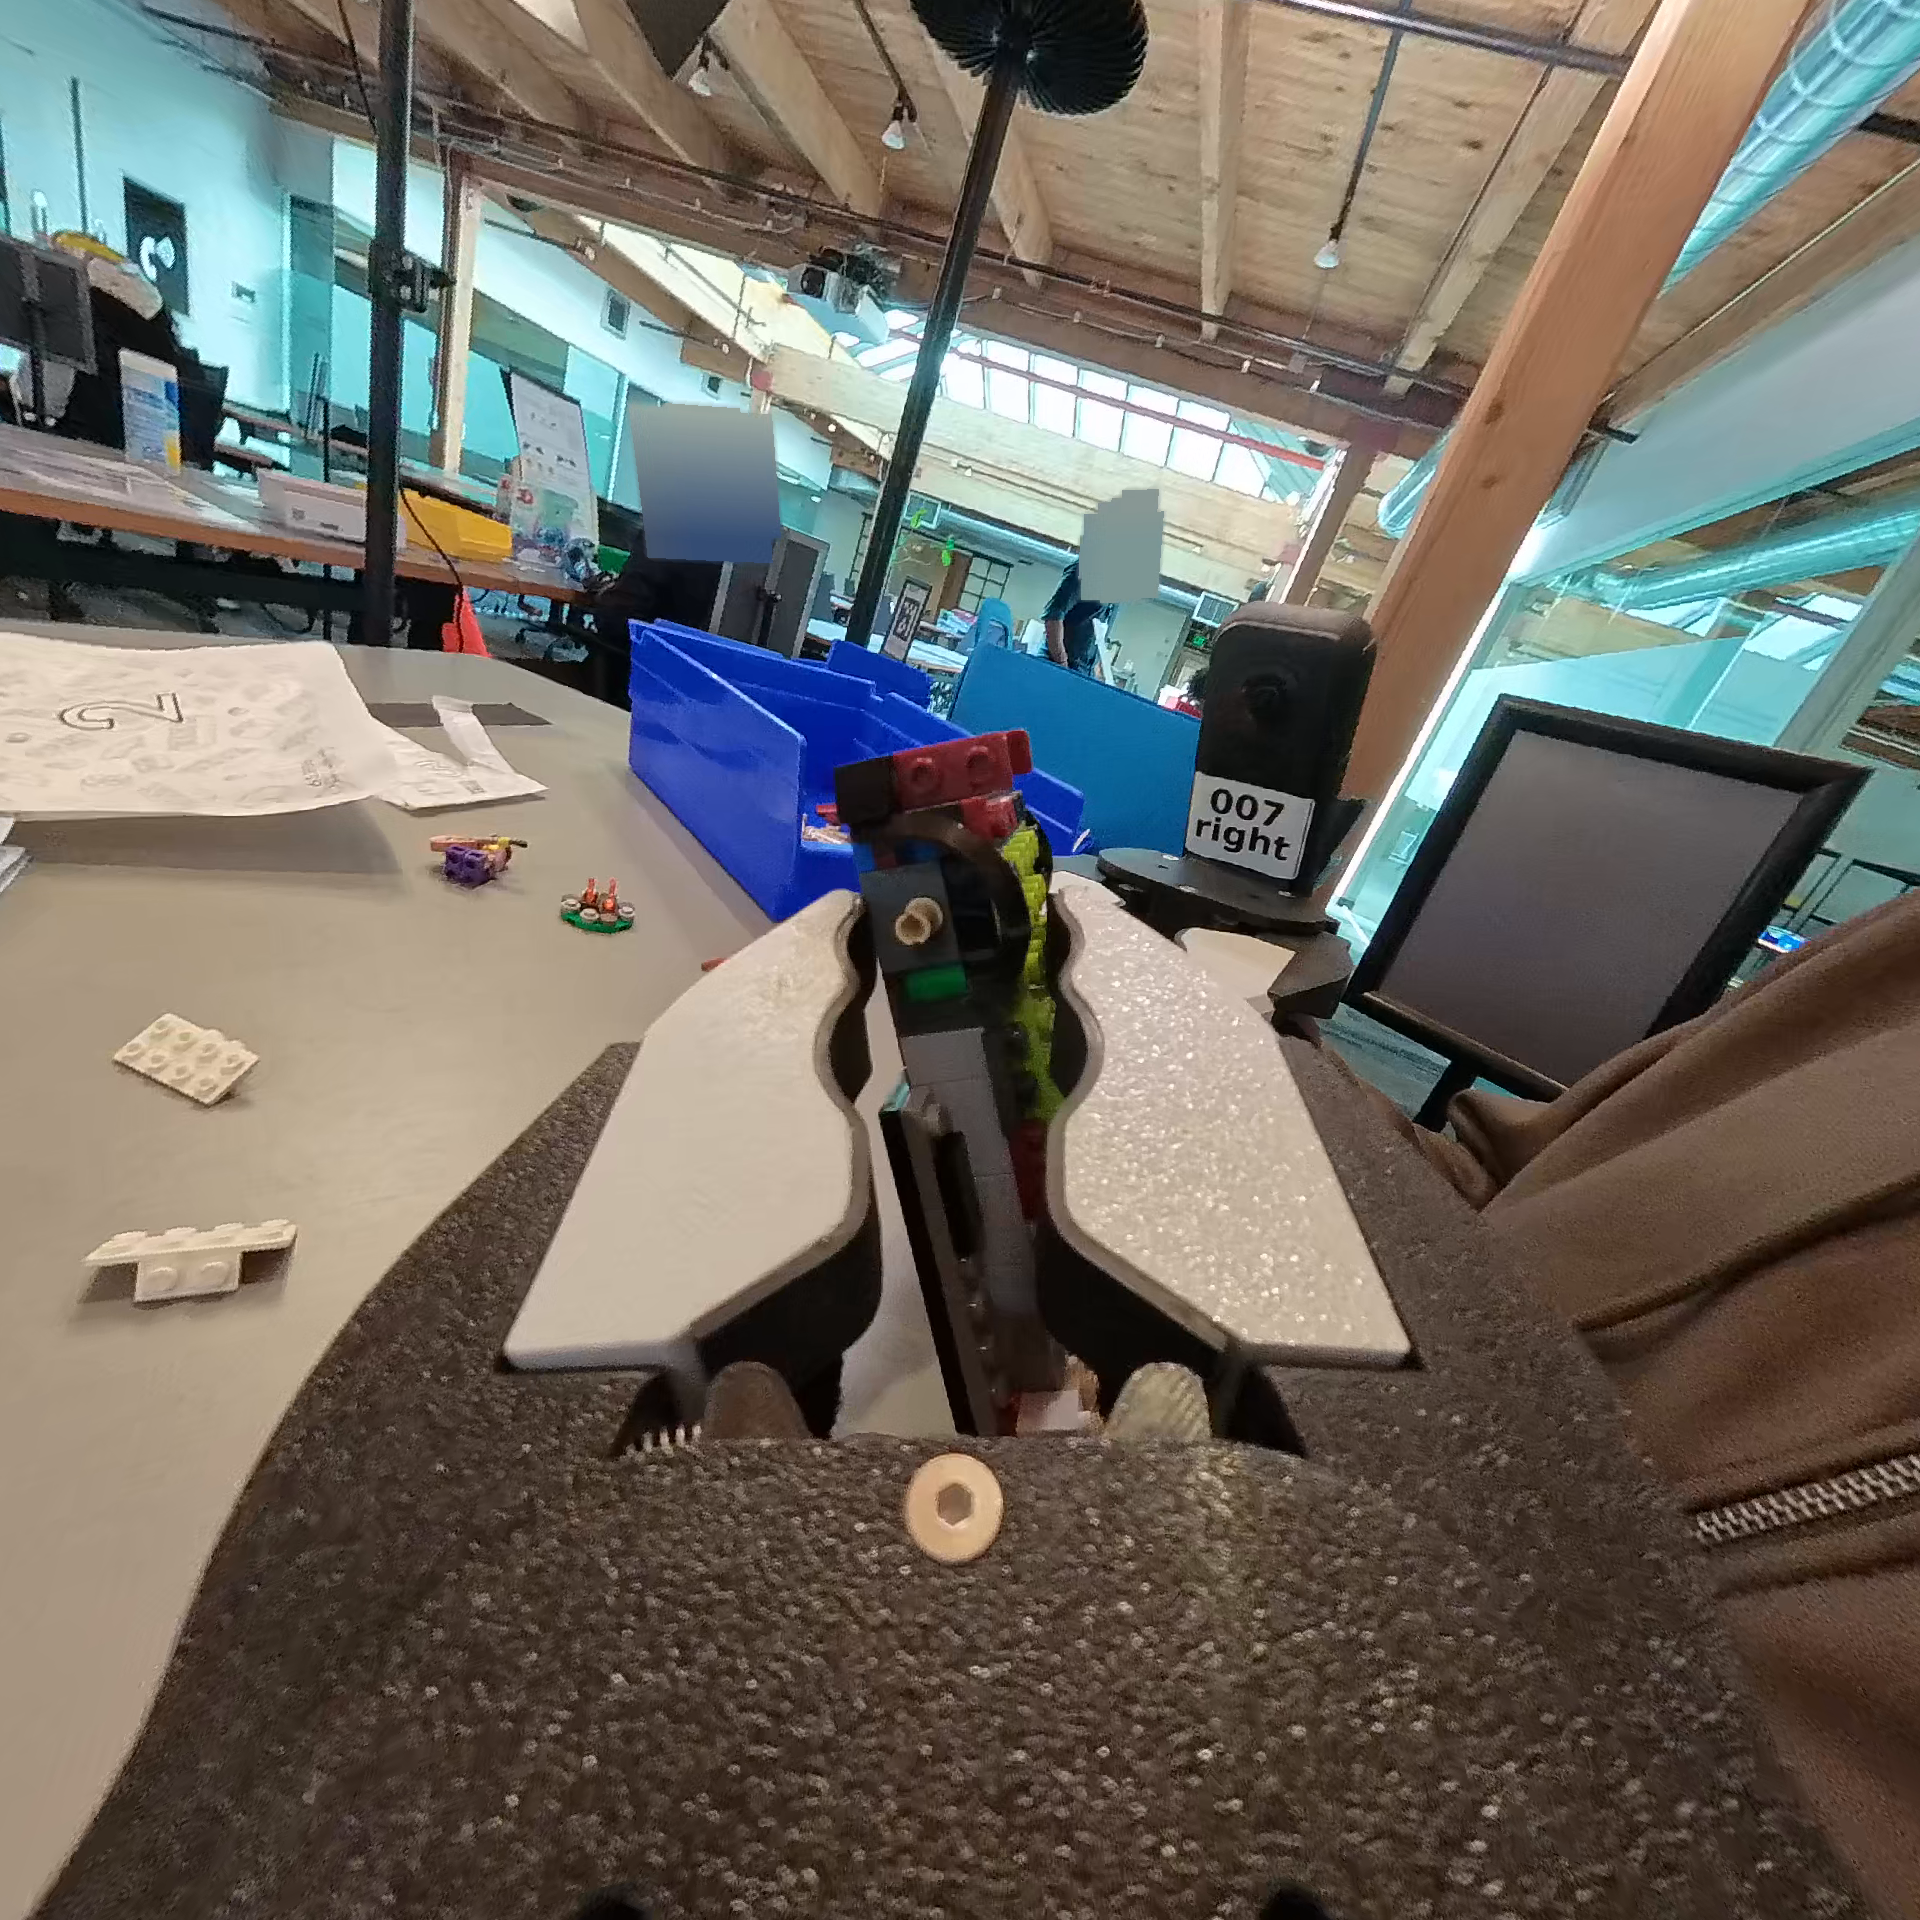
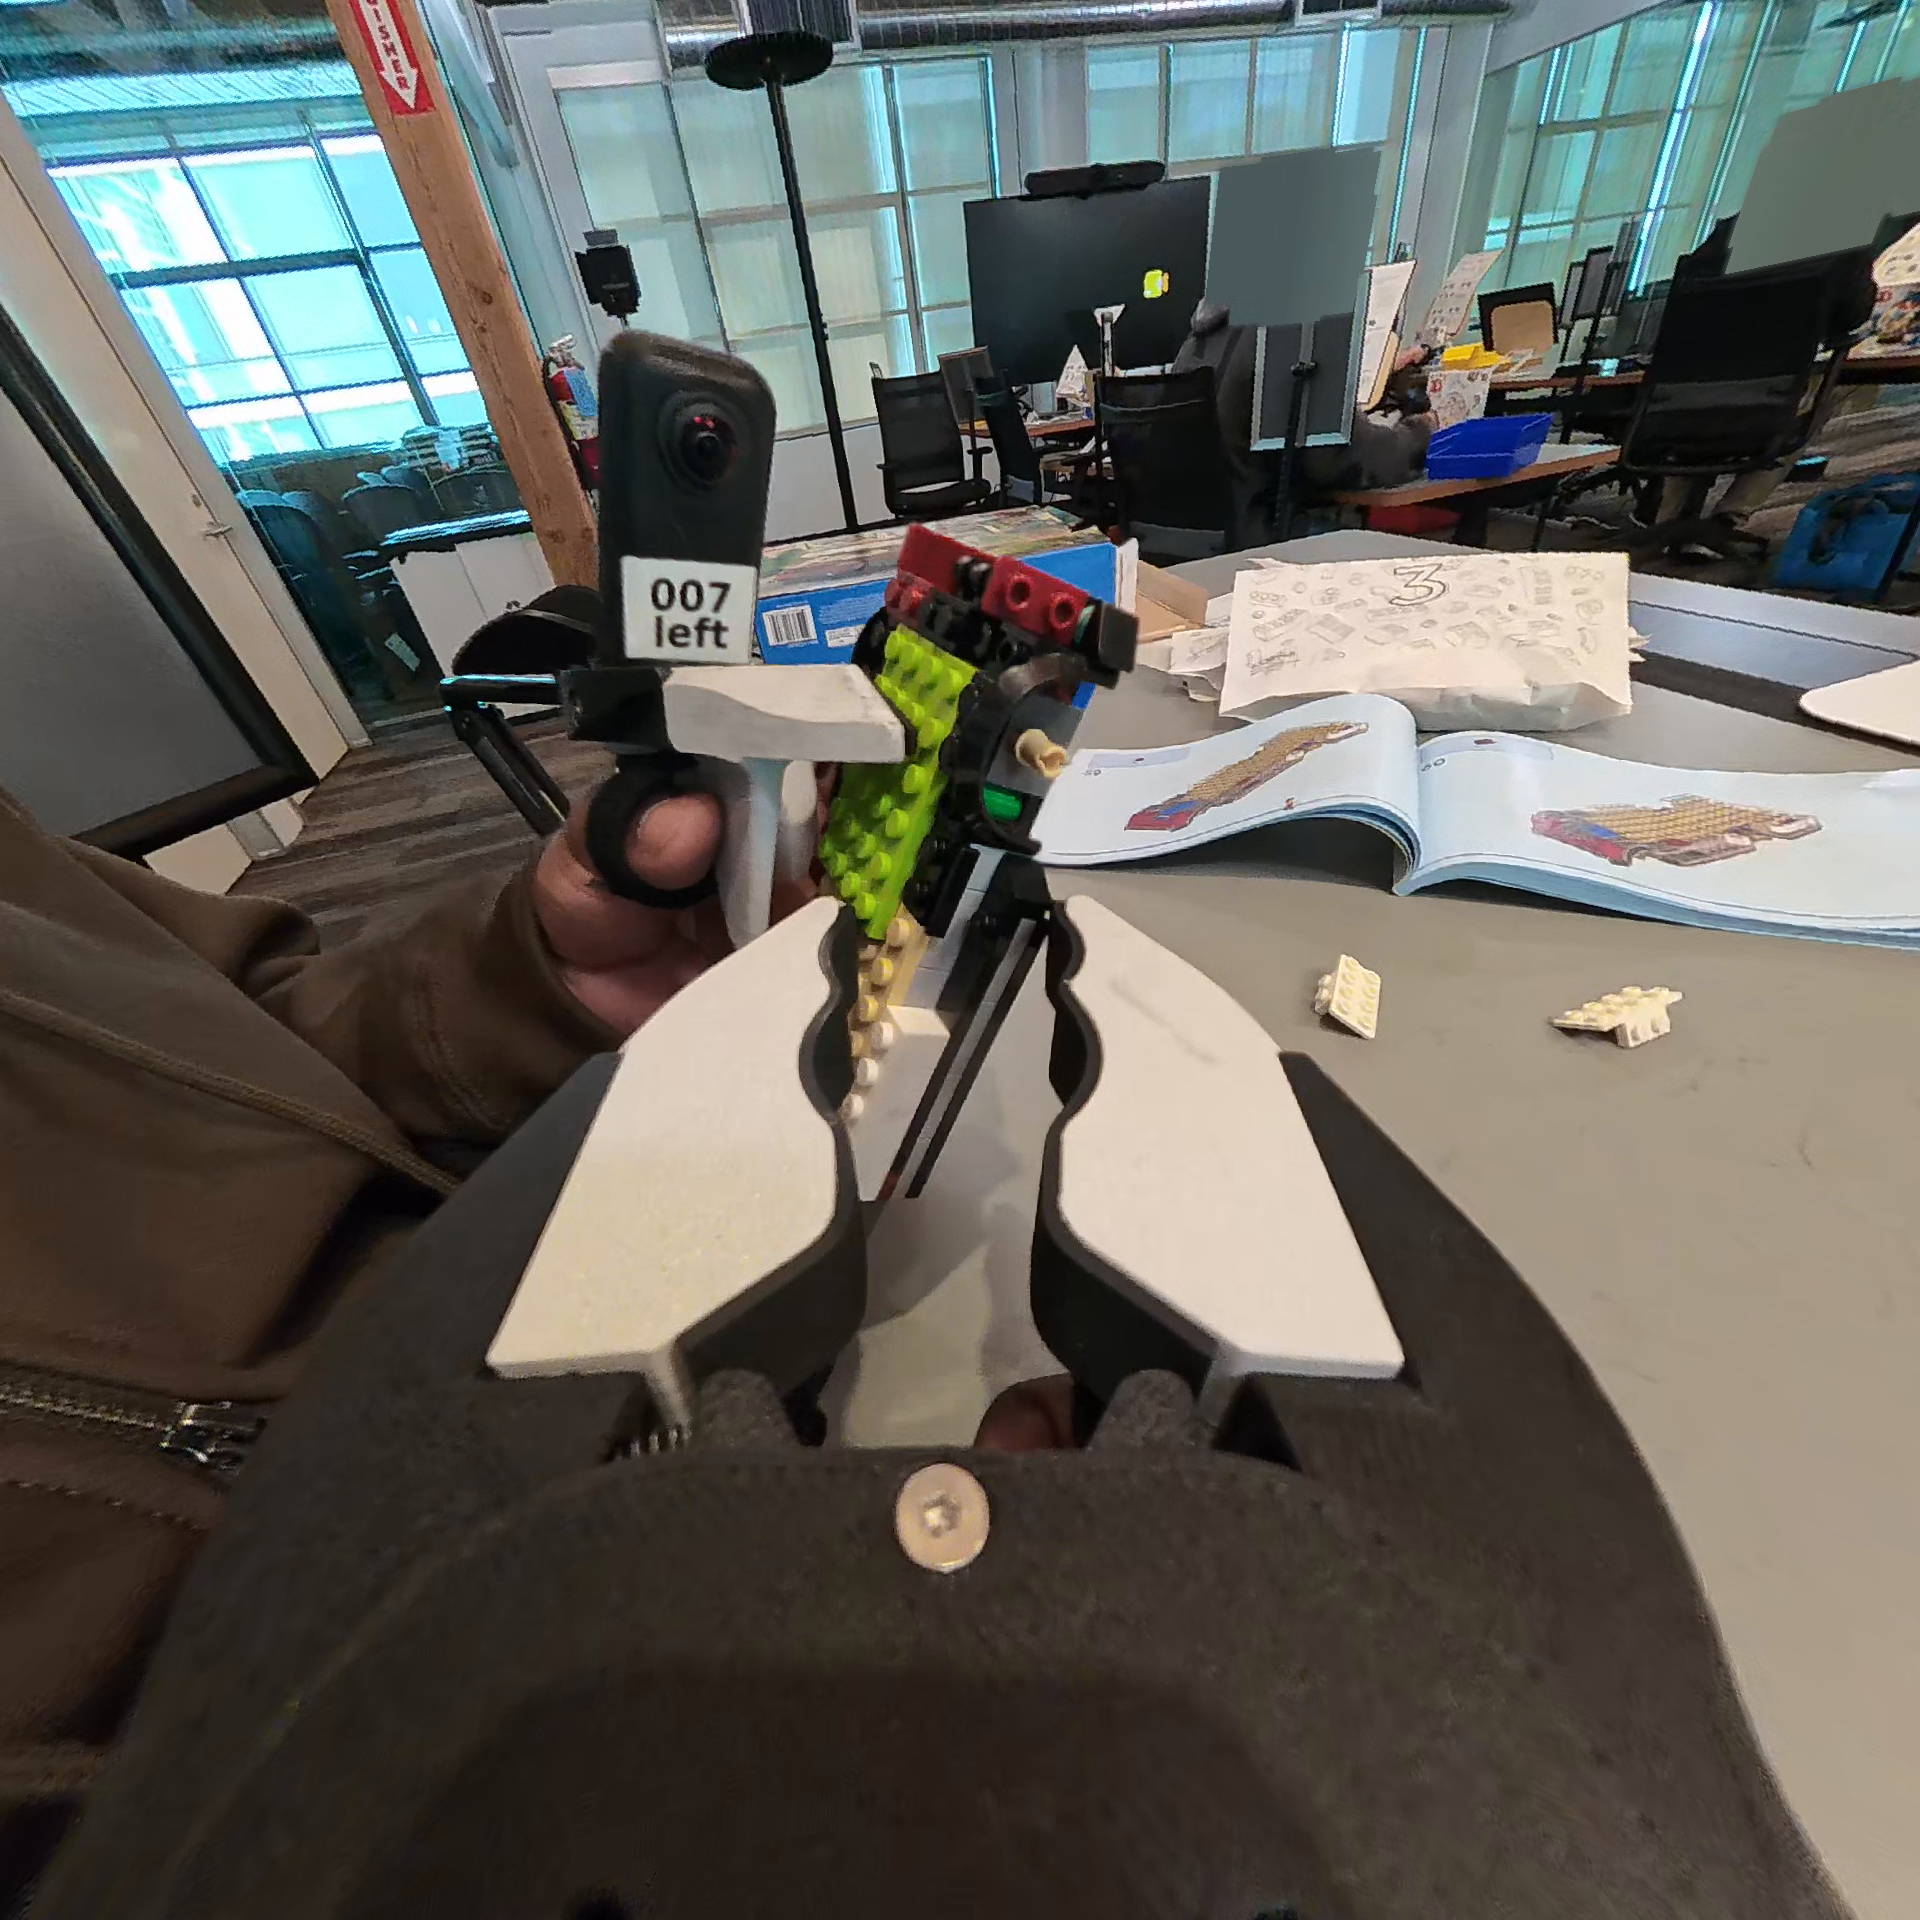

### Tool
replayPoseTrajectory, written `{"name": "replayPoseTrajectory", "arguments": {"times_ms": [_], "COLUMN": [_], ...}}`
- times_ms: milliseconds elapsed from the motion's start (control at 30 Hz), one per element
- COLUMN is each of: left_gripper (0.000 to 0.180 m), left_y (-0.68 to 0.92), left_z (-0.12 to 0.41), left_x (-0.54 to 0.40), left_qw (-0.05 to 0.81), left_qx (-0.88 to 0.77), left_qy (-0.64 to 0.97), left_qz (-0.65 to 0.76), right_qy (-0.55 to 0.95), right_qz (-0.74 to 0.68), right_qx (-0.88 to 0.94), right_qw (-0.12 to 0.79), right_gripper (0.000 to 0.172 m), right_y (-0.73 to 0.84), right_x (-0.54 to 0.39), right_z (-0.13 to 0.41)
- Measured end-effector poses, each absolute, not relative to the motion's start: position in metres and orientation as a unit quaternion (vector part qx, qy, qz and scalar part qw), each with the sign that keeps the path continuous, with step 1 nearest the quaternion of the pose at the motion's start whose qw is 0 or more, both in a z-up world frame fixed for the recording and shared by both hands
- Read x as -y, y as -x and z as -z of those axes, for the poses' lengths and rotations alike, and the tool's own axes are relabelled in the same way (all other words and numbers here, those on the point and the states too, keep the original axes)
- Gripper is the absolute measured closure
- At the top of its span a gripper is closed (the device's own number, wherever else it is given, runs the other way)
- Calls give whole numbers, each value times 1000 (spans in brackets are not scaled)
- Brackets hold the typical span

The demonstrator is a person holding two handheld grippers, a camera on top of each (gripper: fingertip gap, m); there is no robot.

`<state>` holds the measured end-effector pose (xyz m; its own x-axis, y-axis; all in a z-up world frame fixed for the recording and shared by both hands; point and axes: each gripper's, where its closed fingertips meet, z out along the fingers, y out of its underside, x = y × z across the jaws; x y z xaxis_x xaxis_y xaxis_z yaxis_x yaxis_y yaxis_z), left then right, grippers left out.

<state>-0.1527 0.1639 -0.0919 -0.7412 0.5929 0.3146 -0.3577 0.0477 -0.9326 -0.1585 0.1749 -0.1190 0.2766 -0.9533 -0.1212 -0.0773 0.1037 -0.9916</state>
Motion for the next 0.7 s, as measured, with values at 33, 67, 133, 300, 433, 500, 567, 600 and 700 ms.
{"name": "replayPoseTrajectory", "arguments": {"times_ms": [33, 67, 133, 300, 433, 500, 567, 600, 700], "left_gripper": [150, 150, 151, 152, 152, 152, 153, 153, 153], "left_y": [153, 153, 153, 151, 151, 152, 154, 157, 164], "left_z": [90, 88, 84, 75, 74, 73, 72, 73, 72], "left_x": [-165, -167, -169, -176, -176, -177, -179, -180, -183], "left_qw": [345, 337, 301, 148, 98, 84, 60, 47, 11], "left_qx": [628, 622, 610, 592, 586, 584, 579, 576, 566], "left_qy": [97, 101, 106, 138, 148, 154, 165, 174, 198], "left_qz": [-691, -700, -725, -780, -790, -792, -796, -797, -800], "right_qy": [552, 551, 539, 505, 511, 501, 483, 479, 474], "right_qz": [383, 389, 413, 519, 569, 584, 599, 602, 616], "right_qx": [-463, -461, -456, -395, -365, -370, -375, -374, -367], "right_qw": [578, 576, 575, 566, 531, 521, 518, 517, 510], "right_gripper": [137, 137, 138, 134, 131, 130, 135, 140, 151], "right_y": [159, 159, 160, 172, 172, 172, 173, 174, 179], "right_x": [-176, -176, -174, -180, -194, -194, -190, -190, -190], "right_z": [117, 116, 109, 75, 68, 65, 61, 59, 56]}}
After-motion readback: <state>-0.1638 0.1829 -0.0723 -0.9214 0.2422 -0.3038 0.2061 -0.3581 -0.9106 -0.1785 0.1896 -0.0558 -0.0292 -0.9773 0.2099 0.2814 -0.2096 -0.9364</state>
